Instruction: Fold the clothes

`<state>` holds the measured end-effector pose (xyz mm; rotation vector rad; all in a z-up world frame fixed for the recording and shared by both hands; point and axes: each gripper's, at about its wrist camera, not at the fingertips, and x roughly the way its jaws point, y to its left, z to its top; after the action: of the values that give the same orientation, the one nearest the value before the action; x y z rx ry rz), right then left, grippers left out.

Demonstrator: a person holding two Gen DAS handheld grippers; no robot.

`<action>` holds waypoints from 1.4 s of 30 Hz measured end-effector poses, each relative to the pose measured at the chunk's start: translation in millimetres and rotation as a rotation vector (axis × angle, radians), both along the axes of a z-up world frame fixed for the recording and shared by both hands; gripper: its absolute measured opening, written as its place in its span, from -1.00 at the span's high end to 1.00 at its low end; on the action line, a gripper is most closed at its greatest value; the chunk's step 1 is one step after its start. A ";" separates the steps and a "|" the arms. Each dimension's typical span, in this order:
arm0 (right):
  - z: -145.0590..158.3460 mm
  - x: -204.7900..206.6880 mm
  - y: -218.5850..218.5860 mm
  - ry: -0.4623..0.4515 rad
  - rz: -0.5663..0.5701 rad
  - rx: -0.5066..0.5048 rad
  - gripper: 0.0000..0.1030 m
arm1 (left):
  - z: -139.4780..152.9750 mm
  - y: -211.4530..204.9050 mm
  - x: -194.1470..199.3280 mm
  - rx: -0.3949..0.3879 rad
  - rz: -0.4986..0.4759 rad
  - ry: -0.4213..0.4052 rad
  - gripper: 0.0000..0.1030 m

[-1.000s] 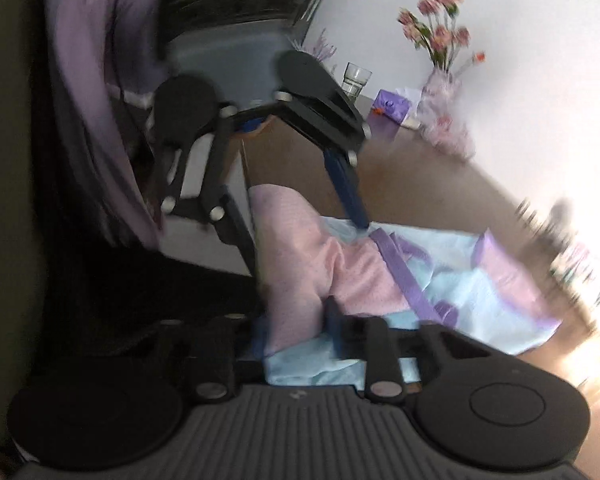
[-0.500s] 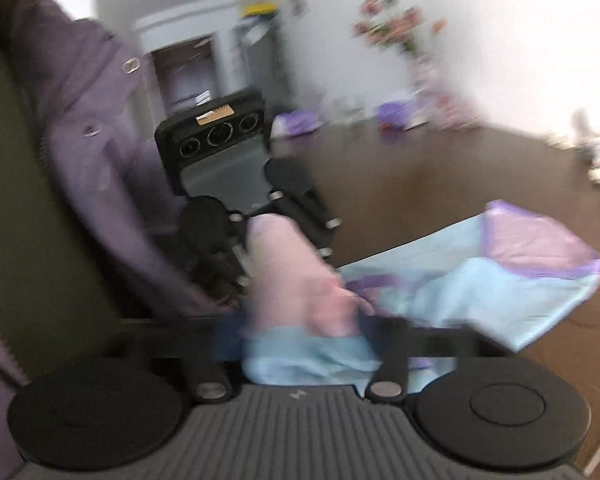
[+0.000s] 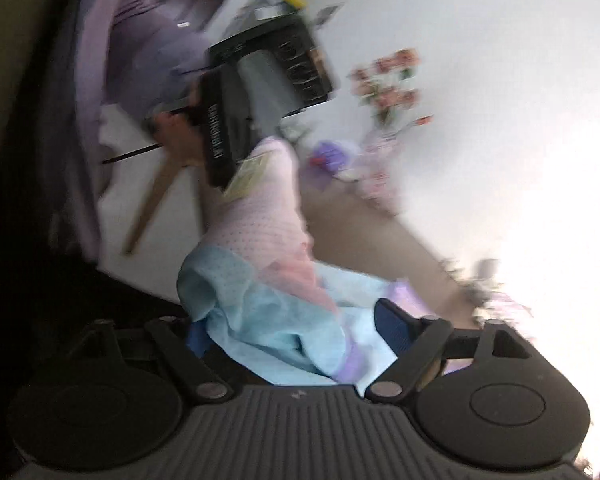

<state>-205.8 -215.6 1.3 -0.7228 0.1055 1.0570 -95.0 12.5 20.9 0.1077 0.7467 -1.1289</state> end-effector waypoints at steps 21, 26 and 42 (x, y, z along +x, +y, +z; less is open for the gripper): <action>2.8 147.1 -56.2 1.134 -0.390 0.537 0.08 | -20.1 39.9 67.7 -0.248 0.398 0.399 0.23; 1.8 146.3 -52.9 1.122 -0.406 0.621 0.48 | -10.7 35.4 55.6 -0.268 0.384 0.317 0.31; 15.7 129.1 -36.6 0.915 -0.441 0.448 0.41 | -5.8 23.1 3.6 -0.125 0.507 0.070 0.53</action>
<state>-76.7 -252.2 17.0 0.2296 0.7530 0.8648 -91.4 35.6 15.1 -0.2184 0.7113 -0.6943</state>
